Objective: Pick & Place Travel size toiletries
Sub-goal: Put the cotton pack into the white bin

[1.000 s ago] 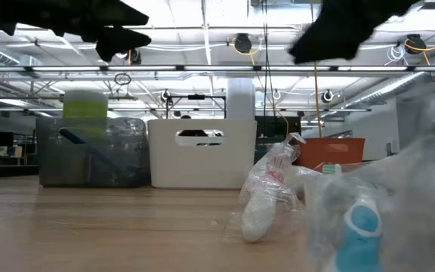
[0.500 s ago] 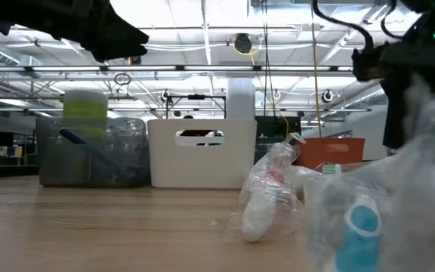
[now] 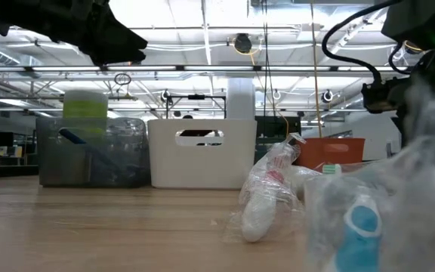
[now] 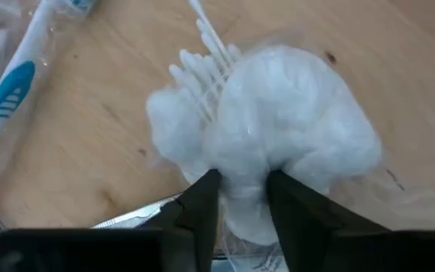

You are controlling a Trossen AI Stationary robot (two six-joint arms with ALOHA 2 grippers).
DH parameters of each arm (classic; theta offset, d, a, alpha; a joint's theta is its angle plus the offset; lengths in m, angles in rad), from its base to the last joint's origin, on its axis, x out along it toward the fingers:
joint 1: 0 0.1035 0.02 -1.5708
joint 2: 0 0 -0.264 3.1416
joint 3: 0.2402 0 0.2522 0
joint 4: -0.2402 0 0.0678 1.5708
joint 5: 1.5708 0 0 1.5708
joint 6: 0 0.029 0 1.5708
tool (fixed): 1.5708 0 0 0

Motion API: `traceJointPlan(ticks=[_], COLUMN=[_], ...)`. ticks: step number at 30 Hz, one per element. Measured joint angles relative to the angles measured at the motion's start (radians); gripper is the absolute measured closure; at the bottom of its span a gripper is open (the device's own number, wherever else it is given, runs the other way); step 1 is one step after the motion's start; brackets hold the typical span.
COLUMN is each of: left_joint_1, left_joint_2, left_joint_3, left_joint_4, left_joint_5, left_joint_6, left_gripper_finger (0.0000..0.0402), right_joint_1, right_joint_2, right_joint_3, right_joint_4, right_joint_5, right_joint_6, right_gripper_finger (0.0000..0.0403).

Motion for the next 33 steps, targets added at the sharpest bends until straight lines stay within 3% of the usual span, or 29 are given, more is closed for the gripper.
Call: traceJointPlan(ticks=[8,17,21,28,33], left_joint_1=[0.000,0.000,0.000,0.000,0.000], left_joint_2=[0.000,0.000,0.000,0.000,0.000], left_joint_3=[0.000,-0.001,-0.001,-0.001,-0.001], left_joint_4=[-0.003,-0.003,-0.003,0.006,0.006], left_joint_5=[0.000,0.000,0.000,0.051,0.060], left_joint_6=[-0.010,-0.010,-0.015,-0.018,-0.042], left_gripper_finger=[0.0142,0.0142,0.0142,0.0142,0.0142], right_joint_1=[0.000,0.001,0.001,-0.001,-0.046], right_joint_2=[0.002,-0.038,-0.074,-0.092,-0.051], right_joint_3=[-0.002,0.023,0.037,0.039,0.040], right_joint_4=[0.027,0.134,0.273,0.691,0.936], right_joint_5=[-0.009,0.033,0.099,0.208,0.185], right_joint_6=[-0.062,-0.173,-0.303,-0.687,-0.873], right_gripper_finger=[0.0390,0.0399,0.0398,0.0400,0.0399])
